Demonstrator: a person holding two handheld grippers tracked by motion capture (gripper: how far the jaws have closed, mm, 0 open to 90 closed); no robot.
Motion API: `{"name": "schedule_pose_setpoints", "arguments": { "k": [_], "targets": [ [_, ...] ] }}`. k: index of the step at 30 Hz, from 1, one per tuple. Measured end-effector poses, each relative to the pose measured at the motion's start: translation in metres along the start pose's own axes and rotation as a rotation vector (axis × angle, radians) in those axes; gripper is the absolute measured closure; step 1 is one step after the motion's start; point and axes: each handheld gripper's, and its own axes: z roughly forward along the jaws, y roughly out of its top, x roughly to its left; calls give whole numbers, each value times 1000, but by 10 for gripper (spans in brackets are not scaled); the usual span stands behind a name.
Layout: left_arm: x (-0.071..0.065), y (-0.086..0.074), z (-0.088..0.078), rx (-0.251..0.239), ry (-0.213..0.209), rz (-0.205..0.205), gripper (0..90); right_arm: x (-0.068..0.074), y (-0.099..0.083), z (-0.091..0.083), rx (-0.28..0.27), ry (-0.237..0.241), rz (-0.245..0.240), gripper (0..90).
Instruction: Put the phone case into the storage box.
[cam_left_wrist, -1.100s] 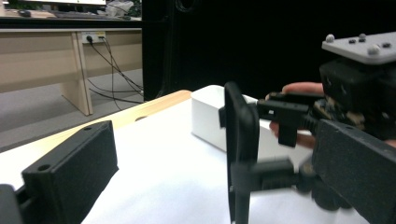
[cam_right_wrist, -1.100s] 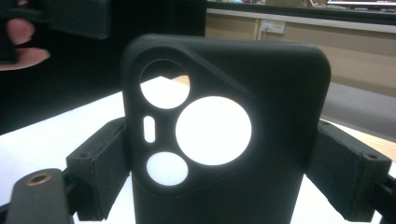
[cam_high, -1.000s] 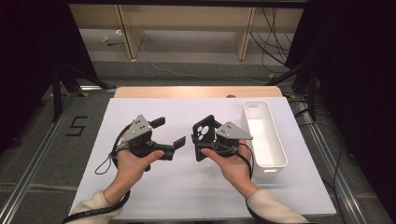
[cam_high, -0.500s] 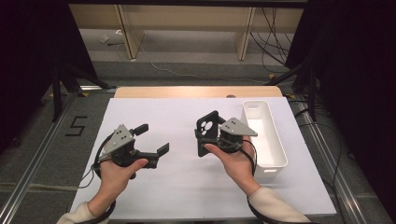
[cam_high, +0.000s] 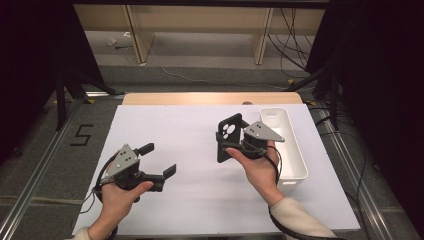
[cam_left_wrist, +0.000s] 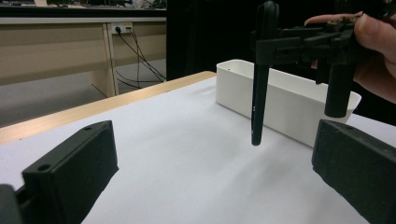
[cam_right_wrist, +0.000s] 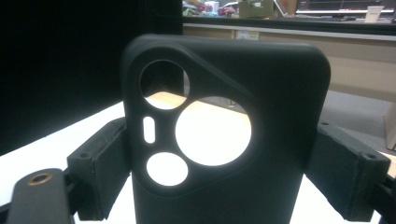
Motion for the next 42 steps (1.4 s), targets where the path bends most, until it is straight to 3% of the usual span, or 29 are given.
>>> {"name": "schedule_pose_setpoints", "arguments": {
  "k": [42],
  "targets": [
    [2,-9,-3,18,22,5,0,-39,22,-13,-55,-131,37,150]
  ]
}}
